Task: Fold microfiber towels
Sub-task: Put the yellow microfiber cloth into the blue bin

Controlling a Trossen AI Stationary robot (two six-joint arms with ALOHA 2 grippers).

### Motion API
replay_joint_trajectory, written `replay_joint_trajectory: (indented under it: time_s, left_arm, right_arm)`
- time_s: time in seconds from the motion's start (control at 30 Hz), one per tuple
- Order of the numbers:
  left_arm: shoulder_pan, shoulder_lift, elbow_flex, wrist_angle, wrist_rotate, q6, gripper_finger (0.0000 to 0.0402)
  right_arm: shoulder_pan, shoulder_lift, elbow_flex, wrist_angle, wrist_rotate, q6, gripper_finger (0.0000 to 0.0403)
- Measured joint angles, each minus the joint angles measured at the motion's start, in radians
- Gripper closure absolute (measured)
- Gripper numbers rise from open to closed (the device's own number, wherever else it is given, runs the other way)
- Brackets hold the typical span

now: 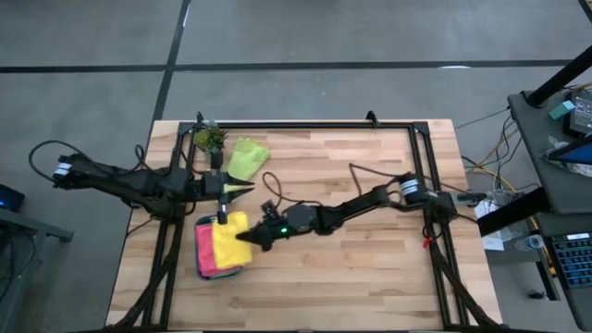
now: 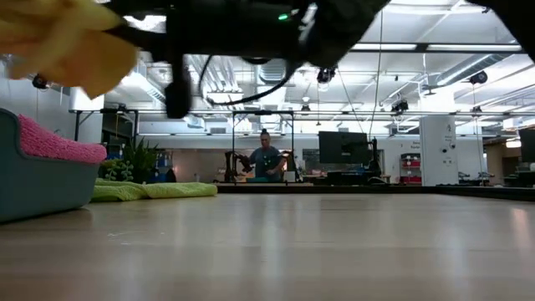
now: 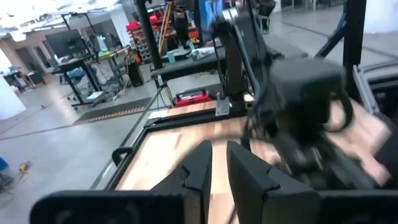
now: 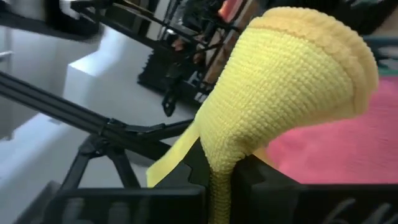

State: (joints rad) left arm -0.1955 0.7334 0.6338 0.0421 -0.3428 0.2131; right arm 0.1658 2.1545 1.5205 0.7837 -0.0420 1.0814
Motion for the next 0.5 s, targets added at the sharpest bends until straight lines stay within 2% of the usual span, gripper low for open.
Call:
replay_joint_trajectory:
  time_s: [0.13,0.33,0.5]
  left_arm:
    - [-0.002,-0.023,0.000,-0.003,0.011,-0.094,0.0366]
    - [-0.007,-0.071,0.000,-0.011,0.201,-0.135,0.0366]
    - [-0.008,-0.132,0.004,-0.009,0.237,-0.165,0.0366]
  right_arm:
    - [0.000,0.118,0.170,-0.046,-0.021,0.011,0.0390]
    - [-0.007,0.225,0.365,-0.204,-0.032,-0.021,0.0390]
    - [-0.015,0.263,0.480,-0.316,-0.026,-0.052,0.0390]
